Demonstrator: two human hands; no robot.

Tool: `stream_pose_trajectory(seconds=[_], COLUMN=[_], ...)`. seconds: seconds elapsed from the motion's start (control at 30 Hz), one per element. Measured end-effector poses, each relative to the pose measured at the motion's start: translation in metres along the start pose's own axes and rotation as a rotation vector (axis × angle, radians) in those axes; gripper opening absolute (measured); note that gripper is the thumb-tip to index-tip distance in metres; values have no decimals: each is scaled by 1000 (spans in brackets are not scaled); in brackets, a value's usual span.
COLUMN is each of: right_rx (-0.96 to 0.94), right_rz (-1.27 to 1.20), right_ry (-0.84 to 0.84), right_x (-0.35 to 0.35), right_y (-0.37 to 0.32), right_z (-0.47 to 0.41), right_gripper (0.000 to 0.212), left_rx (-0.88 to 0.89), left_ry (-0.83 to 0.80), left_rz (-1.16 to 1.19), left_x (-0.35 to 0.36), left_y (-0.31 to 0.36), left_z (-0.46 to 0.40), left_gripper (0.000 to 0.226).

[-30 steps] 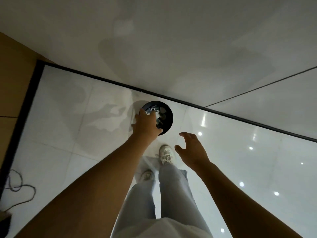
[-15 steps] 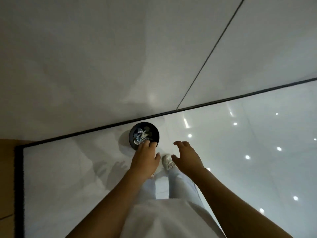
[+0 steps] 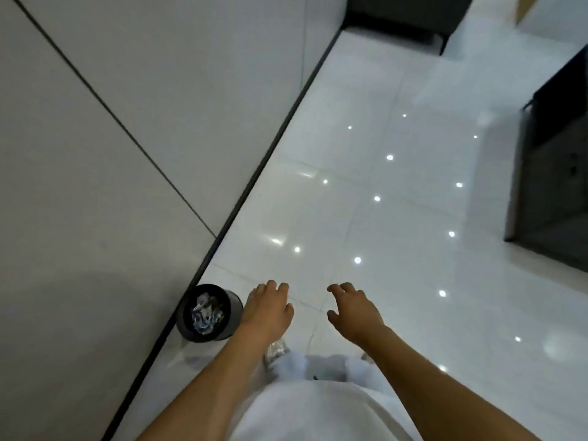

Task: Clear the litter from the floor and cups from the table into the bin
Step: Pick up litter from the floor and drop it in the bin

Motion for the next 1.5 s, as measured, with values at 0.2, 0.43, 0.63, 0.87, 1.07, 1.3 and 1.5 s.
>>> stream_pose_trajectory(seconds=[0.2, 0.43, 0.63, 0.87, 1.07, 1.3, 1.5], right_rx=[235, 461, 633, 789, 905, 1038, 1069], right_rz=[-144, -311, -460, -643, -716, -817, -899], right_ry=[101, 160, 207, 308, 411, 444, 448], right_x=[-2, 15, 29, 23, -11, -52, -70], right_y=[154, 339, 462, 577, 697, 832, 934], right_z=[82, 199, 278, 316, 329, 349, 362], right_gripper=[51, 51, 51, 52, 51, 52, 51], left_rx=[264, 439, 582, 725, 840, 1007, 996], left_ry=[-56, -139, -214, -262, -298, -290, -315], left_rz=[-243, -346, -469, -633, -721, -750, -794], left_x=[34, 110, 169, 206, 237, 248, 264], left_y=[163, 355, 492, 624, 769, 943, 1059], left_z=[-6, 15, 41, 24, -24, -61, -95], left_gripper=[44, 45, 45, 43, 42, 42, 44])
Point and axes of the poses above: each hand's wrist, its own z-axis away from the middle knuckle, its own x-axis out of the palm, y = z × x, the point moved 9 cm from there along -z, towards the middle knuckle, and after that the axes turned 1 degree about -x, right-handed, at the moved point
